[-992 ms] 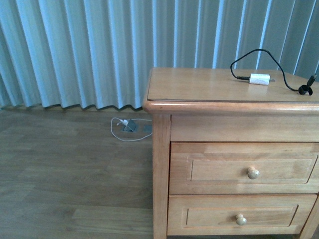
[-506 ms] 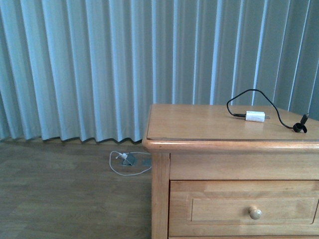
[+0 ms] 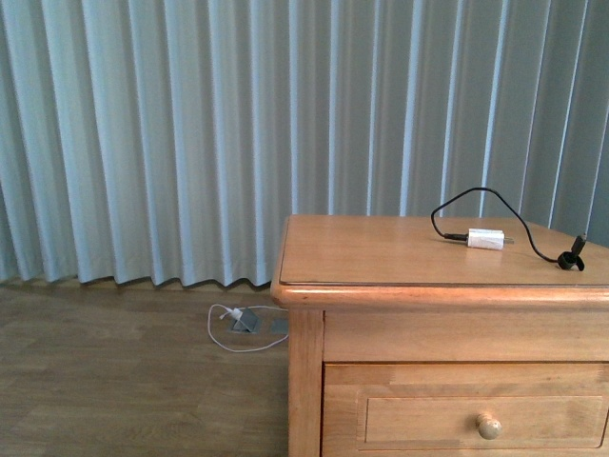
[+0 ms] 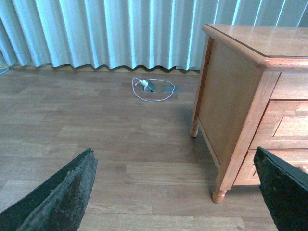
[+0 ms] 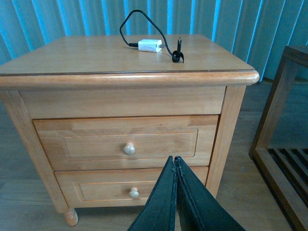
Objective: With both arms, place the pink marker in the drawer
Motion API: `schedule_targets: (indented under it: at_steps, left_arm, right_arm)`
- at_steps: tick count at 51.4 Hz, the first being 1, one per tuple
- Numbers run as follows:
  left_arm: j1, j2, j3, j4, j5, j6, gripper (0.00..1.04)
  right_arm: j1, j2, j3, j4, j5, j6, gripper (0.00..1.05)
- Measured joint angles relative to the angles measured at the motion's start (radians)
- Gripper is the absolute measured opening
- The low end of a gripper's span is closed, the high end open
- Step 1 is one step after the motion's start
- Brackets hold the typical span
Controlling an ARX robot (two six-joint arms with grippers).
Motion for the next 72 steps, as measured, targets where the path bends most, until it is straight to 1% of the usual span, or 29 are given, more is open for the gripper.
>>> schedule_targets:
  at_steps: [2, 5, 8, 13, 30, 48, 49, 51, 53, 72]
  left_arm:
    - [0.000, 0.000, 0.000, 0.000, 0.000, 0.000, 0.99]
    - [0.000, 0.000, 0.000, 0.000, 0.000, 0.000, 0.99]
    - [0.000, 0.000, 0.000, 0.000, 0.000, 0.000, 0.99]
    - [0.000, 0.000, 0.000, 0.000, 0.000, 0.000, 0.99]
    - [0.000, 0.000, 0.000, 0.000, 0.000, 0.000, 0.99]
    - [0.000, 0.000, 0.000, 0.000, 0.000, 0.000, 0.99]
    - [0.000, 0.000, 0.000, 0.000, 0.000, 0.000, 0.99]
    - [0.000, 0.000, 0.000, 0.000, 0.000, 0.000, 0.99]
    - [0.000, 0.000, 0.000, 0.000, -0.001, 0.000, 0.99]
    - [0.000, 0.000, 0.000, 0.000, 0.000, 0.000, 0.99]
  right_arm:
    - [0.018, -0.021, -0.006, -0.015, 0.022, 0.000, 0.01]
    - [0.077, -0.059, -0.016, -0.044, 0.096, 0.000, 0.01]
    - [0.106, -0.095, -0.025, -0.069, 0.097, 0.000, 0.01]
    - [0.108, -0.122, -0.057, -0.053, 0.102, 0.000, 0.01]
    - [0.108, -0.277, -0.061, -0.204, 0.105, -0.001, 0.01]
    - [0.108, -0.389, -0.061, -0.314, 0.105, -0.001, 0.01]
    - [0.108, -0.398, -0.061, -0.323, 0.105, -0.001, 0.01]
    - [0.109, -0.484, -0.061, -0.441, 0.104, -0.001, 0.01]
    - [0.109, -0.526, -0.061, -0.483, 0.105, -0.001, 0.01]
    - [0.109, -0.562, -0.061, -0.493, 0.104, -0.001, 0.01]
